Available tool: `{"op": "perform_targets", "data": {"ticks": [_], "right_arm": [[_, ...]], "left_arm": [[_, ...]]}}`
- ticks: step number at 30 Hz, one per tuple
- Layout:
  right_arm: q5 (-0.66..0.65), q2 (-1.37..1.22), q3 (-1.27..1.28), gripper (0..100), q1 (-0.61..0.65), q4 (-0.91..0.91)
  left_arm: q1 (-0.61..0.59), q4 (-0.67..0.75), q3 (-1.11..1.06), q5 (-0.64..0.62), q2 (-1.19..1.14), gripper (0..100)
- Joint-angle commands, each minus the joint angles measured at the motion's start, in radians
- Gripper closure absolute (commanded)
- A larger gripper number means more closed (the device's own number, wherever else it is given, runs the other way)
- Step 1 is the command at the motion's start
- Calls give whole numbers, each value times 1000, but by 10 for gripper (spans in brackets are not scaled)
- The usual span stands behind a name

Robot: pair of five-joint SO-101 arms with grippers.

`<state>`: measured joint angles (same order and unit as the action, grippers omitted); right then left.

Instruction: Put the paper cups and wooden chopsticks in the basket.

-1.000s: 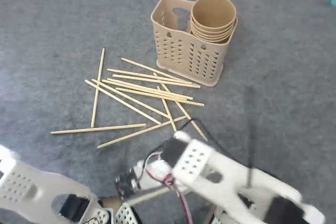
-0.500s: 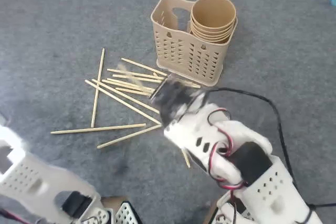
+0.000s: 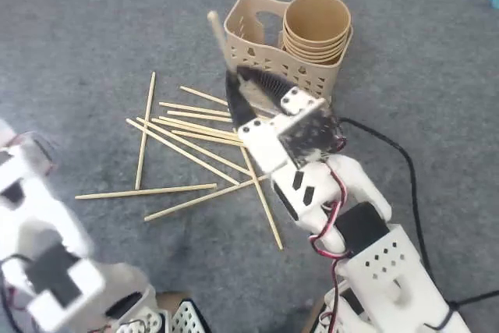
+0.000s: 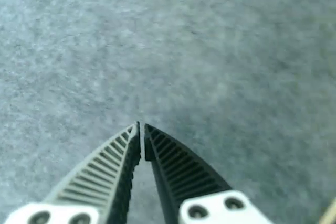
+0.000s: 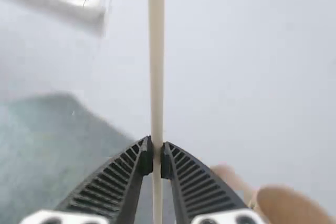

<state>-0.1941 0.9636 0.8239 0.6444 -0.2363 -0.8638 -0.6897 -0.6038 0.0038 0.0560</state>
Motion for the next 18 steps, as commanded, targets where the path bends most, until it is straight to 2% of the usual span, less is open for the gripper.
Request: {"op": "perform_targets", "data": {"ticks": [1, 4, 7, 12, 18], "right_arm": [[8, -12, -5, 986, -61, 242], [11, -111, -9, 986, -99, 440], [17, -263, -77, 986, -134, 552], [32, -538, -282, 989, -208, 572], [204, -868, -554, 989, -292, 562]], "left_arm": [[86, 23, -142, -8, 192, 986], [133, 26, -249, -8, 273, 985], [183, 32, -337, -8, 354, 985], [221, 115, -464, -3, 486, 985], [258, 153, -549, 0, 592, 983]]}}
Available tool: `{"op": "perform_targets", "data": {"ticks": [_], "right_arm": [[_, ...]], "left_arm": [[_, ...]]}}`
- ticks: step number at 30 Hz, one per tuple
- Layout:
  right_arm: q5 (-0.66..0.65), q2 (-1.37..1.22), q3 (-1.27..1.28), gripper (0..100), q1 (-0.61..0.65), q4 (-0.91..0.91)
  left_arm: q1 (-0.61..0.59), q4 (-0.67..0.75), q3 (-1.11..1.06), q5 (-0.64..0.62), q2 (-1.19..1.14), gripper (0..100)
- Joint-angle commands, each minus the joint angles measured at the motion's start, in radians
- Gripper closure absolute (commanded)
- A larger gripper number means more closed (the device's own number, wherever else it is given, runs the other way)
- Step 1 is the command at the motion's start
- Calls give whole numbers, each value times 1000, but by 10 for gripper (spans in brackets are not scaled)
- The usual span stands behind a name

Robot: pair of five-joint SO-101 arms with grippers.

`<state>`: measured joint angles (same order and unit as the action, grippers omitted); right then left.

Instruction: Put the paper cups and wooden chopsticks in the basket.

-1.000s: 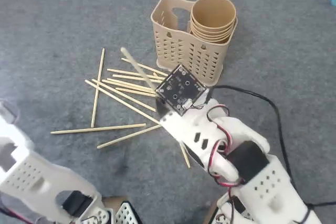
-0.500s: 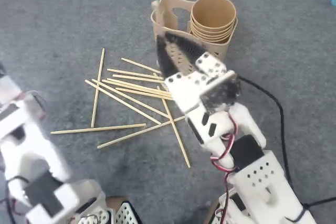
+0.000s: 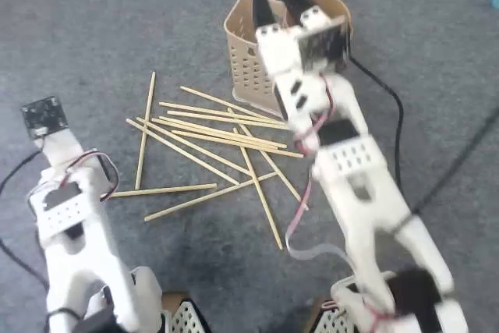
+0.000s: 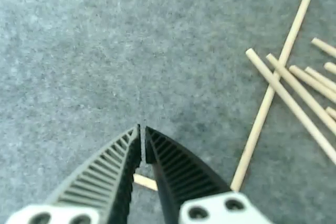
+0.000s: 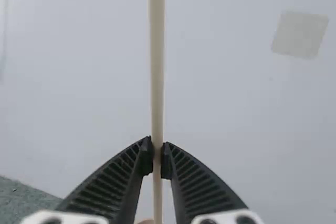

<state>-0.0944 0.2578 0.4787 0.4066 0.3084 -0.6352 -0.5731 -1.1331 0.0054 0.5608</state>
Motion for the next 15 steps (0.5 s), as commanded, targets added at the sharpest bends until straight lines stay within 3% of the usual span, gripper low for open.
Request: {"op": "perform_targets", "data": {"ticks": [1, 6, 9, 15], "right_arm": [[130, -209, -239, 987, -64, 16], [198, -285, -331, 983, -74, -165], [195, -260, -359, 926, -67, -332], [201, -183, -371, 836, -31, -550]], "left_arm": [[38, 37, -22, 9, 91, 983], [66, 35, -31, 49, 92, 900], [66, 34, -31, 51, 92, 840], [68, 34, -31, 52, 91, 825]]}}
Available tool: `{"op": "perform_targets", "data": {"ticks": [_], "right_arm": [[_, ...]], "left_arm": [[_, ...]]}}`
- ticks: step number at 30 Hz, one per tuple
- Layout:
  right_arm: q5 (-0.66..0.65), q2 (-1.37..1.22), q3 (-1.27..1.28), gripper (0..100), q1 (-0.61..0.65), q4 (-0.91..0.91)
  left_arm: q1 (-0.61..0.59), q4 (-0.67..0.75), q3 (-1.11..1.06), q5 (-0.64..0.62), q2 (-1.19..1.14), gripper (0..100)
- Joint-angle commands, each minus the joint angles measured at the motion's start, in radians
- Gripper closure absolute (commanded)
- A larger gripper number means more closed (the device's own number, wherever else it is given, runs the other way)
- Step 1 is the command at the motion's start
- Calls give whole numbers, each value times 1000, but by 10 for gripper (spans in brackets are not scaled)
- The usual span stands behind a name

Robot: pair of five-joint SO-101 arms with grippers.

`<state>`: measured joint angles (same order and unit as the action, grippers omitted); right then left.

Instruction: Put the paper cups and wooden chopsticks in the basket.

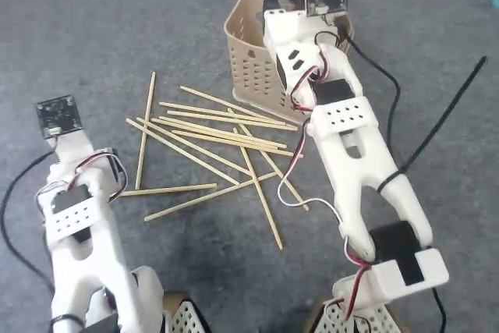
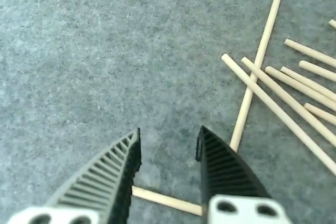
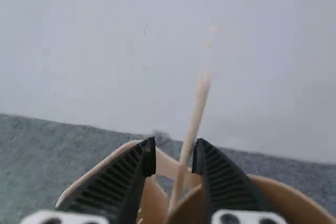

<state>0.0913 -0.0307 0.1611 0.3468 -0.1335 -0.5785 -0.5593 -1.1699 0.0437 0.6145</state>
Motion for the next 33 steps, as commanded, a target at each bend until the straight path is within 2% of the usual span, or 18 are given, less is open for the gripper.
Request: {"op": "perform_targets", "data": {"ticks": [1, 12, 17, 23, 28, 33], "right_arm": [[15, 124, -54, 836, 33, -127], [21, 478, -49, 835, 41, -369], [130, 700, -49, 836, 31, -630], [176, 903, -34, 837, 30, -1018], [184, 1043, 123, 837, 28, -1187], [181, 1167, 445, 837, -51, -1148]], "left_arm": [[11, 20, 5, 14, 37, 825], [11, 20, 4, 9, 35, 821], [43, 20, 18, 8, 6, 821], [55, -60, 185, 8, -213, 821], [57, -167, 366, 8, -408, 822], [115, -315, 499, 8, -493, 822]]}}
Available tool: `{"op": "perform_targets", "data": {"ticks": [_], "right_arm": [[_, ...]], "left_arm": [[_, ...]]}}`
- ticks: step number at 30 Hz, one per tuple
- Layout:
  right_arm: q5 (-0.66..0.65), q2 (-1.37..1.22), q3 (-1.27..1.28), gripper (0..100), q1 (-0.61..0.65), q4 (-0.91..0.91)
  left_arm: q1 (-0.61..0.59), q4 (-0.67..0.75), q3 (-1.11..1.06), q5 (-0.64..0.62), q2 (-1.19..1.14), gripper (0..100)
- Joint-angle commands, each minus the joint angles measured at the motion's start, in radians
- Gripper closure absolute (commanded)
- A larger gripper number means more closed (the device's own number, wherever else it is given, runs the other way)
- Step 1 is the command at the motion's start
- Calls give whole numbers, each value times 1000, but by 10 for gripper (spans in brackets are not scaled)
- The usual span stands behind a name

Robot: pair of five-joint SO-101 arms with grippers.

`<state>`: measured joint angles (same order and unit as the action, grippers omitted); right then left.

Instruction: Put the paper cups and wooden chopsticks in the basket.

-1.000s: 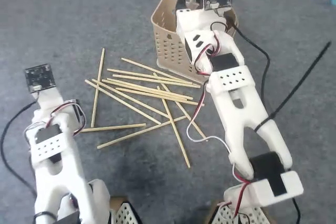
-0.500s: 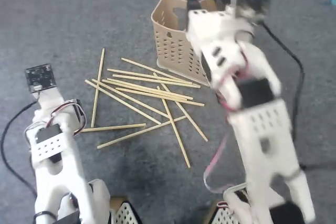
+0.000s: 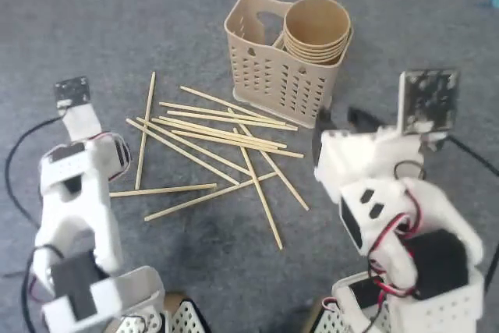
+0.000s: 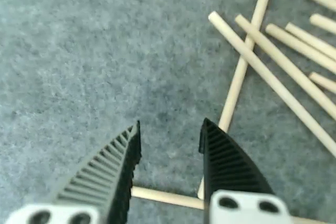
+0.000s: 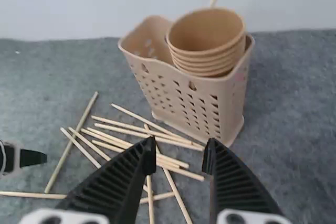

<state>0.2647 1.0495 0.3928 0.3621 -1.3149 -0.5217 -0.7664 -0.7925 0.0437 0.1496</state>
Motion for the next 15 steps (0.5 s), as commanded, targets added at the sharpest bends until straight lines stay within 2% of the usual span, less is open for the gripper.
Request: {"op": "perform_targets", "data": {"ticks": [1, 5, 11, 13, 15], "right_arm": [[8, 108, 292, 837, -96, 68], [8, 174, 615, 838, -163, 262], [8, 245, 1036, 838, -180, 544], [-3, 272, 1135, 838, -179, 670], [-34, 309, 1168, 838, -189, 722]], "left_arm": [[81, -137, 142, 8, -35, 822], [152, -169, 209, 5, -68, 822], [150, -256, 364, -49, -253, 822], [150, -295, 435, -51, -333, 822], [155, -330, 504, -52, -411, 823]]}}
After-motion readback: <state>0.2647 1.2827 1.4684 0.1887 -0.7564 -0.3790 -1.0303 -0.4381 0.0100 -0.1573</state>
